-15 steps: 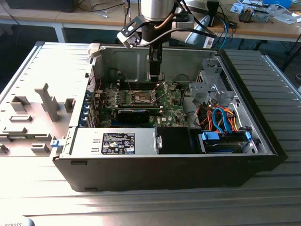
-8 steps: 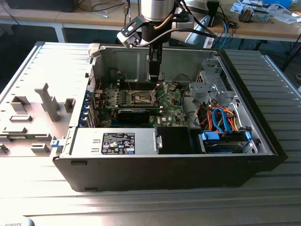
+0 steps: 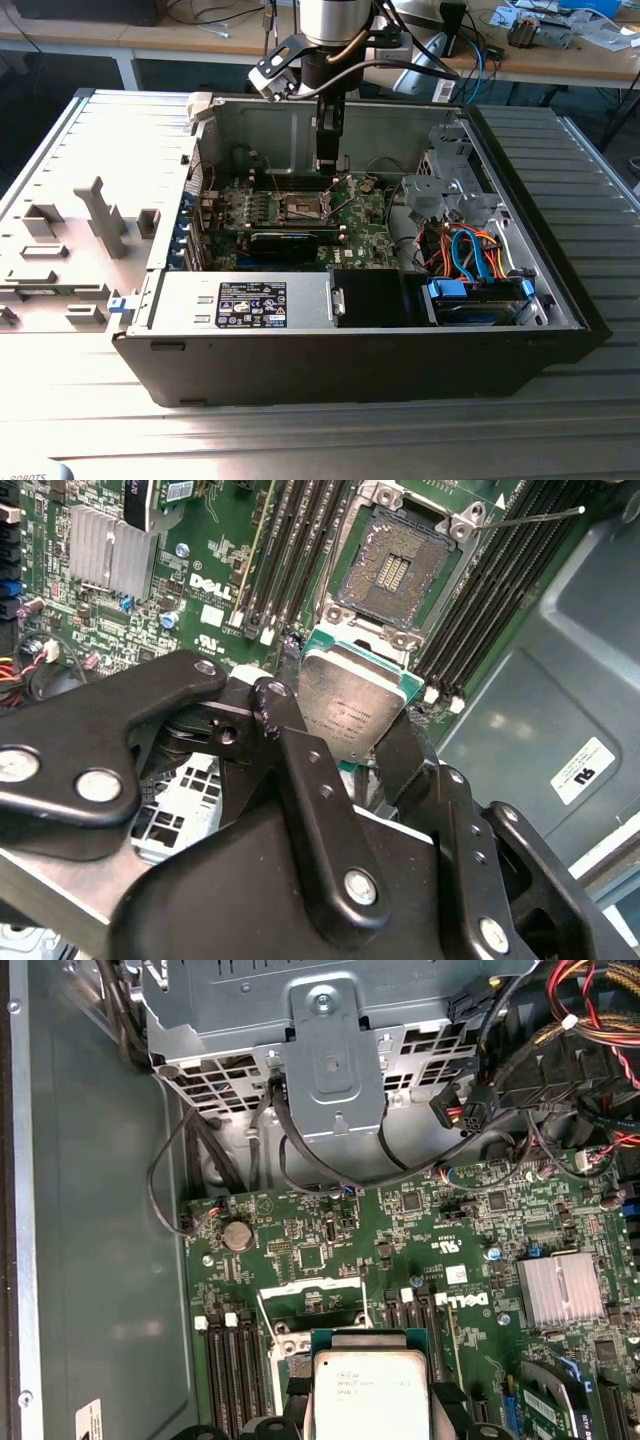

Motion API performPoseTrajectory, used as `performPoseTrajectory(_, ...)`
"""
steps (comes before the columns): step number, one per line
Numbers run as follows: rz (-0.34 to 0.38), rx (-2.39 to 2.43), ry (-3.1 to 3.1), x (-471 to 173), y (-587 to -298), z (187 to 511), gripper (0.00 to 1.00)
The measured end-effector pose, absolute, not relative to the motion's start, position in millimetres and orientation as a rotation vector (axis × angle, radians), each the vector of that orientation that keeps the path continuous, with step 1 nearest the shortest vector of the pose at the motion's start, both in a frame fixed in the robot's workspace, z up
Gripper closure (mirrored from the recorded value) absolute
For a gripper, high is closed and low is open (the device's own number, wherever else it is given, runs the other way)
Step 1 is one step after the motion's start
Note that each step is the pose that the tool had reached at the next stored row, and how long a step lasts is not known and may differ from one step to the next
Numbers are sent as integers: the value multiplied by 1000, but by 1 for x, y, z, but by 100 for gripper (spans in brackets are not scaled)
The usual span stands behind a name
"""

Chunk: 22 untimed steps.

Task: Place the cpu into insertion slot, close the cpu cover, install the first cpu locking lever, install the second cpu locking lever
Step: 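Place the cpu into insertion slot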

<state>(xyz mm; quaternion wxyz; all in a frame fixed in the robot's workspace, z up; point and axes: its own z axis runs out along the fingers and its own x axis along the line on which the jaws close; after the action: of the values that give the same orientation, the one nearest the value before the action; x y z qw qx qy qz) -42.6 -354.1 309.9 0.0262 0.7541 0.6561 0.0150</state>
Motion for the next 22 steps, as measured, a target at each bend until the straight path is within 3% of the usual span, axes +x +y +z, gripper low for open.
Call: performPoseTrajectory(22, 43, 2392, 1953, -43, -354, 308, 46)
